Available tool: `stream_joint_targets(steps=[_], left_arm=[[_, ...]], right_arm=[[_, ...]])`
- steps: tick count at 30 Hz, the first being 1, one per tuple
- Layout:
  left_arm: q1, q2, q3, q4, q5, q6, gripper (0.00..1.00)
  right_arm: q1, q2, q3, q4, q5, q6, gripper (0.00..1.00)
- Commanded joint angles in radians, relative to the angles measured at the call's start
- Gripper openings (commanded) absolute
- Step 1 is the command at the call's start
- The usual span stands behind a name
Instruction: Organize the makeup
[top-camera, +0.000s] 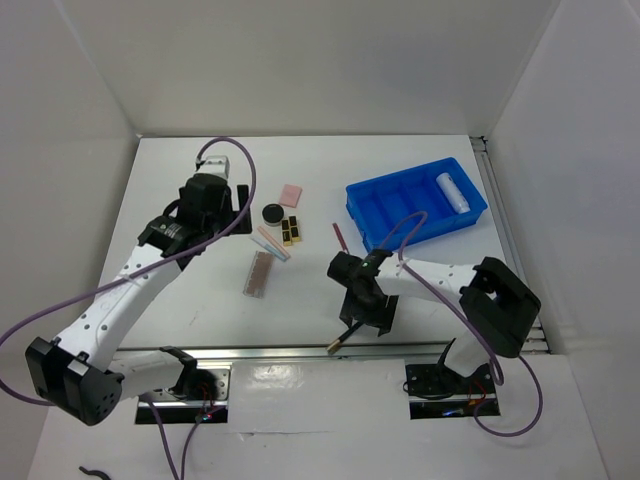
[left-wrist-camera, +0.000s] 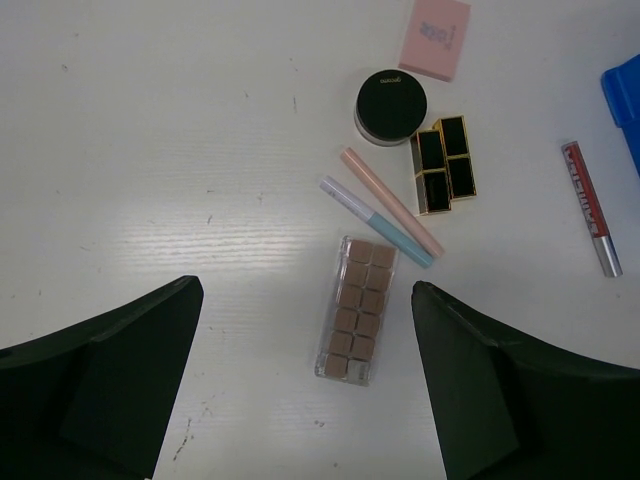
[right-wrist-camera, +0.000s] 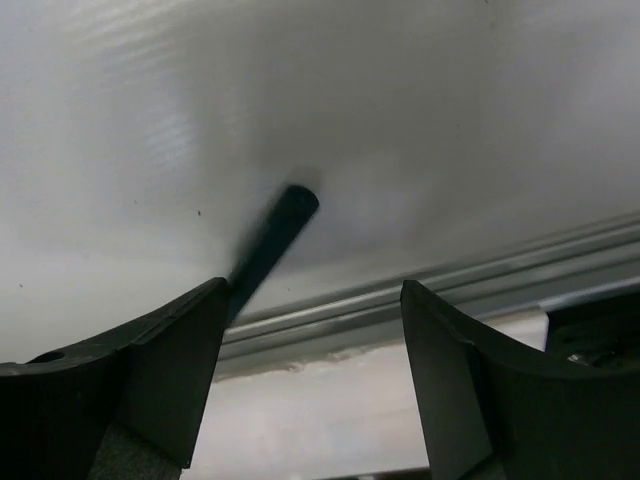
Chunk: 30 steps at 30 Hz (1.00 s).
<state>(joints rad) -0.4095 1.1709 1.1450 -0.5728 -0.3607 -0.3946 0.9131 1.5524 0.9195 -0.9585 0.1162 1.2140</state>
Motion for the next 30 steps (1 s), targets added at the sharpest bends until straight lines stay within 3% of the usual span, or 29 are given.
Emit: stream_joint_targets(steps=[1,7,8,18,23,30], left_arm=[[-0.005,-0.043,-0.004,0.011,-0.004,0.016,1.0],[-0.005,-0.062,-0.004,0.011,-0.014,0.016,1.0],[-0.005,-0.062,-0.004,0.011,-0.014,0.016,1.0],[-0.005,-0.071,-0.022,0.011,-0.023,0.016,1.0],[-0.005,-0.071,-0.022,0.011,-0.033,0.016,1.0],[-0.005,-0.062,-0.002,0.011,-0.044,0.025,1.0]], right_arm=[[-0.028,-0.012,-0.051,0.164,-0.044,0.006,0.76],[-0.057,0.046,-0.074,0.274,-0.053,-0.06,0.54],[-0.057,0.058,-0.074,0.286,-0.067,-0.077,0.45],[-0.057,0.147,0.103,0.205,0.029,-0.172,0.0],[-0.069,0.208,0.432,0.057,0.224,-0.341,0.0],[-0.193,0.324,0.8,0.006,0.523,-0.566,0.0]])
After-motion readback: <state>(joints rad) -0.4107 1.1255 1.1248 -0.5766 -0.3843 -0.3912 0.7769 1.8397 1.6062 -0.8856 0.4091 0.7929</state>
